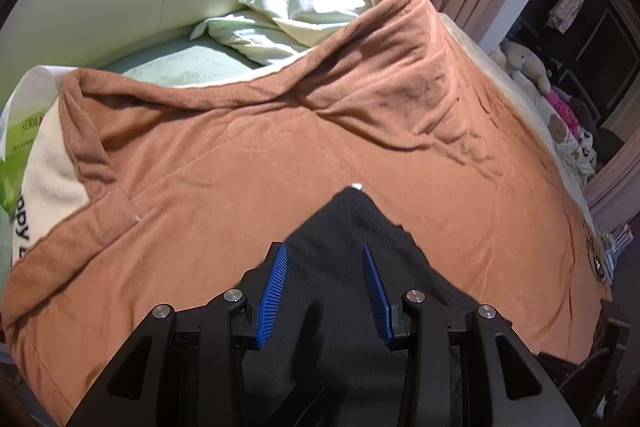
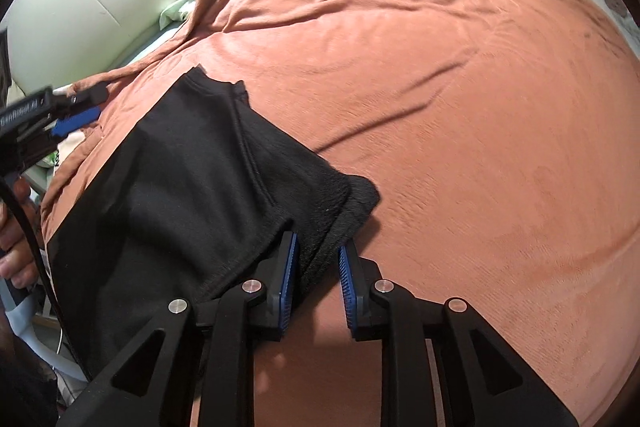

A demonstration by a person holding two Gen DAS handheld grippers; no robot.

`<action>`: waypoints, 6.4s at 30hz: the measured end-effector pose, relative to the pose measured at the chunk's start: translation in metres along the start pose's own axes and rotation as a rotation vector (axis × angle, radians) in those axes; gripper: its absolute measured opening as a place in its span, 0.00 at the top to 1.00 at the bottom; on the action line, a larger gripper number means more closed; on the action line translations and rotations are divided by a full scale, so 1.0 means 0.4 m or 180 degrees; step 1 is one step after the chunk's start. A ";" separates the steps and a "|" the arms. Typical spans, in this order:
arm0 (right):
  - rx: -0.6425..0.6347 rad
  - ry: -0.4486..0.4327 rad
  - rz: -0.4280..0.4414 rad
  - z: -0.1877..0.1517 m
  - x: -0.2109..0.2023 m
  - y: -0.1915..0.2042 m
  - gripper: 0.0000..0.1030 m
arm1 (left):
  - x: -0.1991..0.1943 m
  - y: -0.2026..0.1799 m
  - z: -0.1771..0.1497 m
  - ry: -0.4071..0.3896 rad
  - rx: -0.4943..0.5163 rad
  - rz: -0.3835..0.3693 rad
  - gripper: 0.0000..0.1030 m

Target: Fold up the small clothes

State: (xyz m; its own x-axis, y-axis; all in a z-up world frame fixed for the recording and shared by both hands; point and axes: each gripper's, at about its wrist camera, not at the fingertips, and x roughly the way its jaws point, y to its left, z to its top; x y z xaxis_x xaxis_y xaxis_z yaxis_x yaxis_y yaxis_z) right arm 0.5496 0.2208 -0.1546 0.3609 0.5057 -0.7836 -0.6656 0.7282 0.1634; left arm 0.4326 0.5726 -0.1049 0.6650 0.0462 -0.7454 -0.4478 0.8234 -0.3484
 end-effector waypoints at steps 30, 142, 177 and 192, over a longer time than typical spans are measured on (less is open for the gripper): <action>0.0046 -0.0495 -0.0017 -0.110 -0.468 -0.146 0.00 | -0.241 -0.265 -0.253 -0.0020 0.0115 0.0109 0.01; 0.0265 -0.2087 -0.0798 -1.376 -1.266 -0.251 0.00 | -0.992 -0.721 -1.228 -0.1454 0.1513 -0.0655 0.00; 0.0315 -0.2073 -0.0825 -1.397 -1.283 -0.262 0.00 | -1.018 -0.711 -1.225 -0.1484 0.1467 -0.0631 0.00; 0.0325 -0.2076 -0.0812 -1.396 -1.280 -0.261 0.00 | -1.022 -0.721 -1.228 -0.1506 0.1474 -0.0578 0.00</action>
State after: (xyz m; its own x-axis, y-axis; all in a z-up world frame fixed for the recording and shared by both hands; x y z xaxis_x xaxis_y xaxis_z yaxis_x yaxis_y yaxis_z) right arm 0.0695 -0.3725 -0.1051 0.8364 0.4643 -0.2914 -0.4551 0.8845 0.1031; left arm -0.0039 0.0384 0.0211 0.9421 0.0401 -0.3329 -0.0730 0.9935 -0.0869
